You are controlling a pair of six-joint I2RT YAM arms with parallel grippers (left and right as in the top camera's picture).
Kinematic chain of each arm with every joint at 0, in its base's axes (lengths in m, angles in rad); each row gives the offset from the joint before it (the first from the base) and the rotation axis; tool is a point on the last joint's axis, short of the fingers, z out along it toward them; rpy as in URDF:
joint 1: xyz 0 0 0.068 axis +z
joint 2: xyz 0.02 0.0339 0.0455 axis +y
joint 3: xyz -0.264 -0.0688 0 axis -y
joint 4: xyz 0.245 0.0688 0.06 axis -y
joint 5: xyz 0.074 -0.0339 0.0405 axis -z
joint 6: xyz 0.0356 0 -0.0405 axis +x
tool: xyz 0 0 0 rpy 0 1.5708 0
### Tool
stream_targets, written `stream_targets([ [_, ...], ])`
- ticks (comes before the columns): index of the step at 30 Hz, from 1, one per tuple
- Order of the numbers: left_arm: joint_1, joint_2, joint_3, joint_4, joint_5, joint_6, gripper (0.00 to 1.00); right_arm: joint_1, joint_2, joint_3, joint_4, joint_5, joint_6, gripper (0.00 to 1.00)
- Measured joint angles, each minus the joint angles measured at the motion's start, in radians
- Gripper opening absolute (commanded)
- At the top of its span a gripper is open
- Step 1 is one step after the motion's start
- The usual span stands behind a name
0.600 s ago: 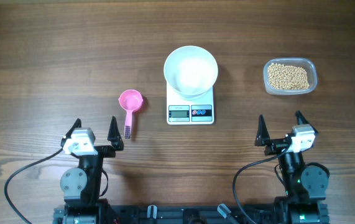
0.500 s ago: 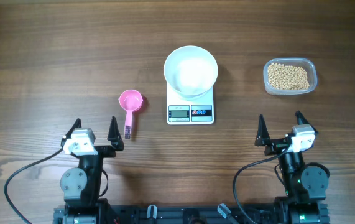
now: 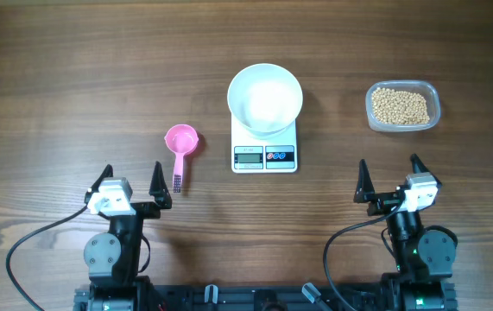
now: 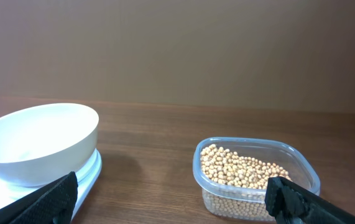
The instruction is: Scoop item into bowl and weigh 150g on scale
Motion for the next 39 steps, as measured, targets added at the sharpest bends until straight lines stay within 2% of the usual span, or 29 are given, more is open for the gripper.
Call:
stream_targets([
  [39,0.000,0.000,0.000,0.003,0.017,-0.021,1.00,0.000,0.000,0.000,0.000,0.000,0.000,1.00],
])
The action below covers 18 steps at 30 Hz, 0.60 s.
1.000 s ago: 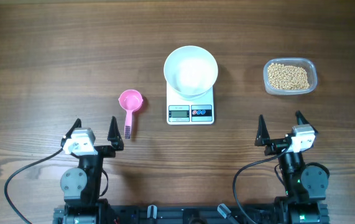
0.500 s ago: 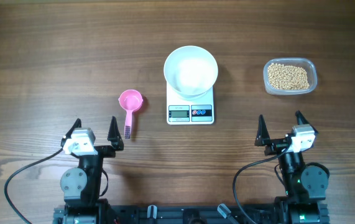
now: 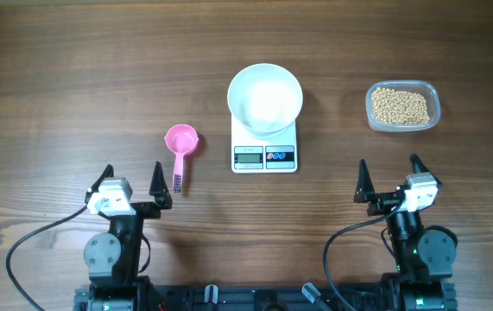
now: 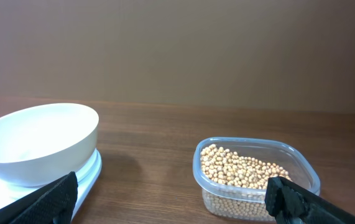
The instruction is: Scoop item into bowl and weigh 150g on scale
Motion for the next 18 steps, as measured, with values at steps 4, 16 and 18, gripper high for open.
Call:
stream_targets([
  [4,0.000,0.000,0.000,0.013,0.066,-0.069,1.00,0.000,0.000,0.000,0.000,0.000,0.000,1.00],
  [16,0.000,0.000,-0.001,0.180,0.304,-0.181,1.00,0.000,0.000,0.000,0.000,0.000,0.000,1.00],
  [18,0.000,0.000,-0.002,0.223,0.361,-0.198,1.00,0.000,0.000,0.000,0.000,0.000,0.000,1.00],
])
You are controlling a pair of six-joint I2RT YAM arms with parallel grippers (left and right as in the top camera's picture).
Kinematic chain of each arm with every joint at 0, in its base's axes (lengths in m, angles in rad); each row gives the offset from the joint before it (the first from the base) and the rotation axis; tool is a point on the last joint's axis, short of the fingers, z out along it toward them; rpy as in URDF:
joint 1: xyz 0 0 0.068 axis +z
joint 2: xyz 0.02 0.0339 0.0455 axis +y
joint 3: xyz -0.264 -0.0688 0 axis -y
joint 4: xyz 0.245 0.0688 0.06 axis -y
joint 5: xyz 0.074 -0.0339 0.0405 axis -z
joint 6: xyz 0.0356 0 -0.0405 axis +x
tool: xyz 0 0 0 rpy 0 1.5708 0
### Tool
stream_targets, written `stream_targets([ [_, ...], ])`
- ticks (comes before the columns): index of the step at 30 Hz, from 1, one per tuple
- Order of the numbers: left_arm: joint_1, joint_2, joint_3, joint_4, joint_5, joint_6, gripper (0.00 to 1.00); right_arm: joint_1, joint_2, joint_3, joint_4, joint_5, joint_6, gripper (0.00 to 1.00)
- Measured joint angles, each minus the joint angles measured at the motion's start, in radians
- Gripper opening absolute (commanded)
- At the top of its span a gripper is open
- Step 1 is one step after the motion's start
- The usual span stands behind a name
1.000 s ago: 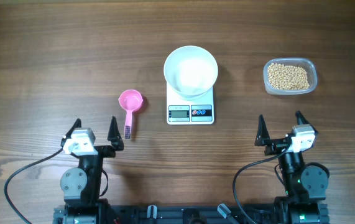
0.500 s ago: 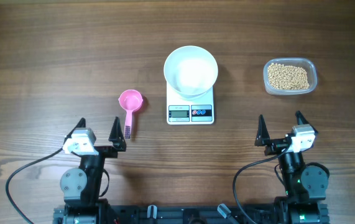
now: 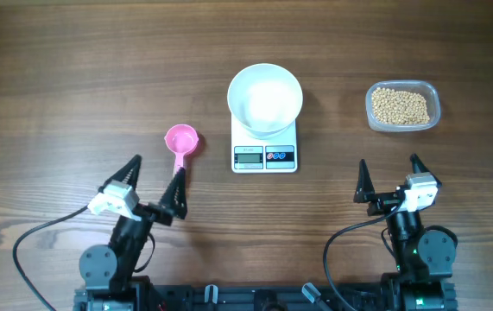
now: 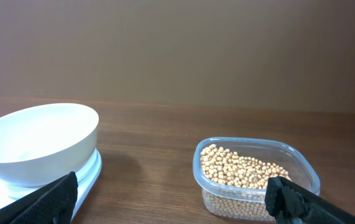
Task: Scoop item into bowl and weigh 150g on scale
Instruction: 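Raise the left gripper and move it above the pink scoop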
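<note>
A white bowl (image 3: 265, 97) stands empty on a white digital scale (image 3: 264, 149) at the table's middle; the bowl (image 4: 37, 143) also fills the left of the right wrist view. A clear tub of soybeans (image 3: 402, 106) sits at the back right, and the same tub (image 4: 255, 176) shows ahead of my right gripper. A pink scoop (image 3: 180, 145) lies left of the scale, handle toward me. My left gripper (image 3: 155, 180) is open just short of the scoop's handle. My right gripper (image 3: 389, 180) stays open at the front right with nothing between its fingers.
Brown wooden tabletop (image 3: 73, 78) all round. Both arm bases and their cables sit along the front edge. The scale's display and buttons face me.
My left gripper has swung forward and to the right, tilting, so its fingertips now stand close by the scoop's handle. The right arm, bowl, scale and tub have not moved.
At both earlier moments the two grippers stood open near the front edge, left and right, with the scoop, bowl, scale and tub untouched. By now only the left gripper has shifted, toward the scoop.
</note>
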Motion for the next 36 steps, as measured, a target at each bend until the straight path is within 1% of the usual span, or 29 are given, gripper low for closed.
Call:
stream_targets([
  [4,0.000,0.000,0.003,0.061,0.090,-0.059,1.00,0.000,0.000,0.000,0.000,0.000,0.000,1.00],
  [8,0.000,0.000,0.038,0.055,0.151,-0.103,1.00,0.000,0.000,0.000,0.000,0.000,0.000,1.00],
  [11,0.000,0.000,0.124,-0.006,0.176,-0.121,1.00,0.000,0.000,0.000,0.000,0.000,0.000,1.00],
  [16,0.000,0.022,0.314,-0.158,0.198,-0.127,1.00,0.000,0.000,0.000,0.000,0.000,0.000,1.00],
  [19,0.000,0.072,0.437,-0.245,0.229,-0.124,1.00,0.000,0.000,0.000,0.000,0.000,0.000,1.00],
  [22,0.000,0.151,0.569,-0.381,0.255,-0.116,1.00,0.000,0.000,0.000,0.000,0.000,0.000,1.00],
  [25,0.000,0.285,0.745,-0.623,0.255,-0.086,1.00,0.000,0.000,0.000,0.000,0.000,0.000,1.00],
  [28,0.000,0.463,0.948,-0.858,0.246,-0.008,1.00,0.000,0.000,0.000,0.000,0.000,0.000,1.00],
  [29,-0.002,0.521,1.010,-0.901,0.243,0.016,1.00,0.000,0.000,0.000,0.000,0.000,0.000,1.00],
  [31,-0.002,0.599,1.083,-0.924,0.249,0.042,1.00,0.000,0.000,0.000,0.000,0.000,0.000,1.00],
  [33,-0.002,0.665,1.141,-0.930,0.288,0.053,1.00,0.000,0.000,0.000,0.000,0.000,0.000,1.00],
  [36,-0.002,0.719,1.161,-0.932,0.420,0.043,1.00,0.000,0.000,0.000,0.000,0.000,0.000,1.00],
])
